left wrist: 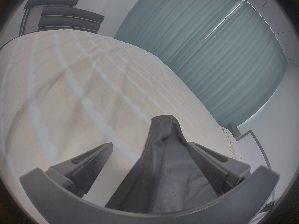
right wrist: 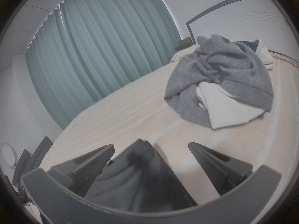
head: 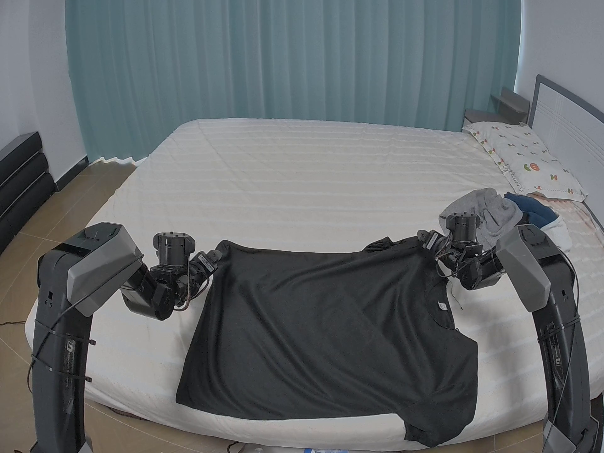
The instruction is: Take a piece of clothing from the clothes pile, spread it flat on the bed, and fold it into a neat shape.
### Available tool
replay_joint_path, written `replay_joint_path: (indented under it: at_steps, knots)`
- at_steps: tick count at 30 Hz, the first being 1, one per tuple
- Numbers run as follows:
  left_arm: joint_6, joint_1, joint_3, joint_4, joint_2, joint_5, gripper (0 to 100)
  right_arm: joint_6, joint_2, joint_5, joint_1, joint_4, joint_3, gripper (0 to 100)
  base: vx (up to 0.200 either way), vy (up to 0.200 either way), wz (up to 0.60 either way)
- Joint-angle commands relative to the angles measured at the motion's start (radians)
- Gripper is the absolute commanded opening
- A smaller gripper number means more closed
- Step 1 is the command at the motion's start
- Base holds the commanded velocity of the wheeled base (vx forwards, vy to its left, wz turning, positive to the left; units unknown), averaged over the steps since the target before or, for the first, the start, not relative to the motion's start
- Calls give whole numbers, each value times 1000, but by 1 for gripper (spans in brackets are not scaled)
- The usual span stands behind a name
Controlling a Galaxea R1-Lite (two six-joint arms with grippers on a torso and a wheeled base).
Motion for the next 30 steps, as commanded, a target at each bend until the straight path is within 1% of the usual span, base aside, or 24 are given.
replay_joint_path:
  at_steps: [1,2,3,4,7,8,12,15,18,20,21,23,25,26,29,30]
  knots:
    - [-20,2,61,-3,-58,-63,100,12,-209,70,-44,-7,268,100,0,0,0]
    - [-26,2,74,-7,-68,-75,100,12,-238,90,-52,-7,325,100,0,0,0]
    - [-28,2,78,-8,-69,-79,100,12,-246,95,-53,-8,341,100,0,0,0]
    - [-28,3,107,-25,-88,-107,100,23,-298,126,-70,-10,437,100,0,0,0]
    - [-28,6,141,-30,-121,-135,100,59,-355,150,-79,-30,546,100,0,0,0]
    - [-28,6,160,-20,-147,-145,100,84,-393,168,-81,-48,620,100,0,0,0]
    - [-19,3,222,-17,-218,-147,100,96,-487,193,-79,-96,792,100,0,0,0]
    - [-7,2,253,4,-250,-149,100,96,-562,211,-79,-116,880,100,0,0,0]
    - [-5,2,259,20,-265,-147,100,96,-613,227,-79,-109,930,100,0,0,0]
    - [-5,-5,307,13,-272,-127,100,84,-669,248,-79,-111,1025,100,0,0,0]
    - [-5,-8,327,10,-276,-125,100,82,-676,248,-79,-113,1038,100,0,0,0]
    - [-11,-9,405,-20,-304,-125,100,82,-693,250,-81,-116,1084,100,0,0,0]
    - [-14,-12,446,-40,-318,-129,100,82,-700,250,-81,-116,1106,100,0,0,0]
    - [-14,-18,509,-74,-331,-133,100,82,-706,250,-81,-116,1134,100,0,0,0]
    - [-14,-51,620,-163,-342,-136,100,76,-714,250,-79,-117,1181,100,0,0,0]
    - [-14,-54,629,-172,-342,-136,100,75,-716,250,-79,-117,1186,100,0,0,0]
